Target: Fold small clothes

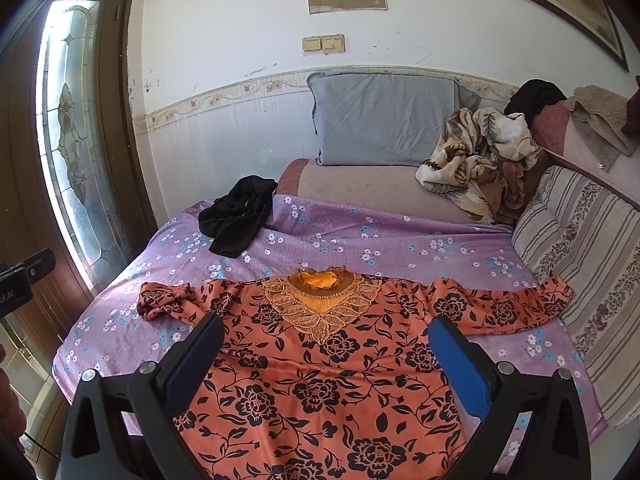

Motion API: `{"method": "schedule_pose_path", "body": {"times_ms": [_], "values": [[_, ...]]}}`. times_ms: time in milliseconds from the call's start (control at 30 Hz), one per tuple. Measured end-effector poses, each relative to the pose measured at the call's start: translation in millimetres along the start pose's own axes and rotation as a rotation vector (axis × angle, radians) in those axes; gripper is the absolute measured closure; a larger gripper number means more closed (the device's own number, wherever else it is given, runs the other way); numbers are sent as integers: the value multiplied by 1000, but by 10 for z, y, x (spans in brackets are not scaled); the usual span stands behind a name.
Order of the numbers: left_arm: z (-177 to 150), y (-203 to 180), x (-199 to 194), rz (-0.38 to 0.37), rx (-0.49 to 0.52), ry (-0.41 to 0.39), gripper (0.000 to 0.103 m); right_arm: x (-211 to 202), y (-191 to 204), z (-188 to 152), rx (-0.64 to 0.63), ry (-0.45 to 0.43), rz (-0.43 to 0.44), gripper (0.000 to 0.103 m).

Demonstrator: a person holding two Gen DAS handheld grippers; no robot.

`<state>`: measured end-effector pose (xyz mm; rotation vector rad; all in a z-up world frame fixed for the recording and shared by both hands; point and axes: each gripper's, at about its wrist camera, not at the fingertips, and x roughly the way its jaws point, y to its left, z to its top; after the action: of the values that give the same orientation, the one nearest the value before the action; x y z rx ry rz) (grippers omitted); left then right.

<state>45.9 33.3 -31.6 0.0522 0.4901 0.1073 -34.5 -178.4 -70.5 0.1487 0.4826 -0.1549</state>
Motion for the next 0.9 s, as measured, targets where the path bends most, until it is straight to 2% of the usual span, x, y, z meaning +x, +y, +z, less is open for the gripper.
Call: {"method": "schedule_pose_path", "body": {"times_ms": [700,900], "values": [[31,-179,-321,-12,44,-40,0,-253,-208,15,38,-34,-6,0],[-25,-279,-198,-29,60,-17,0,-258,-272,-9,41,-37,-17,0]]}}
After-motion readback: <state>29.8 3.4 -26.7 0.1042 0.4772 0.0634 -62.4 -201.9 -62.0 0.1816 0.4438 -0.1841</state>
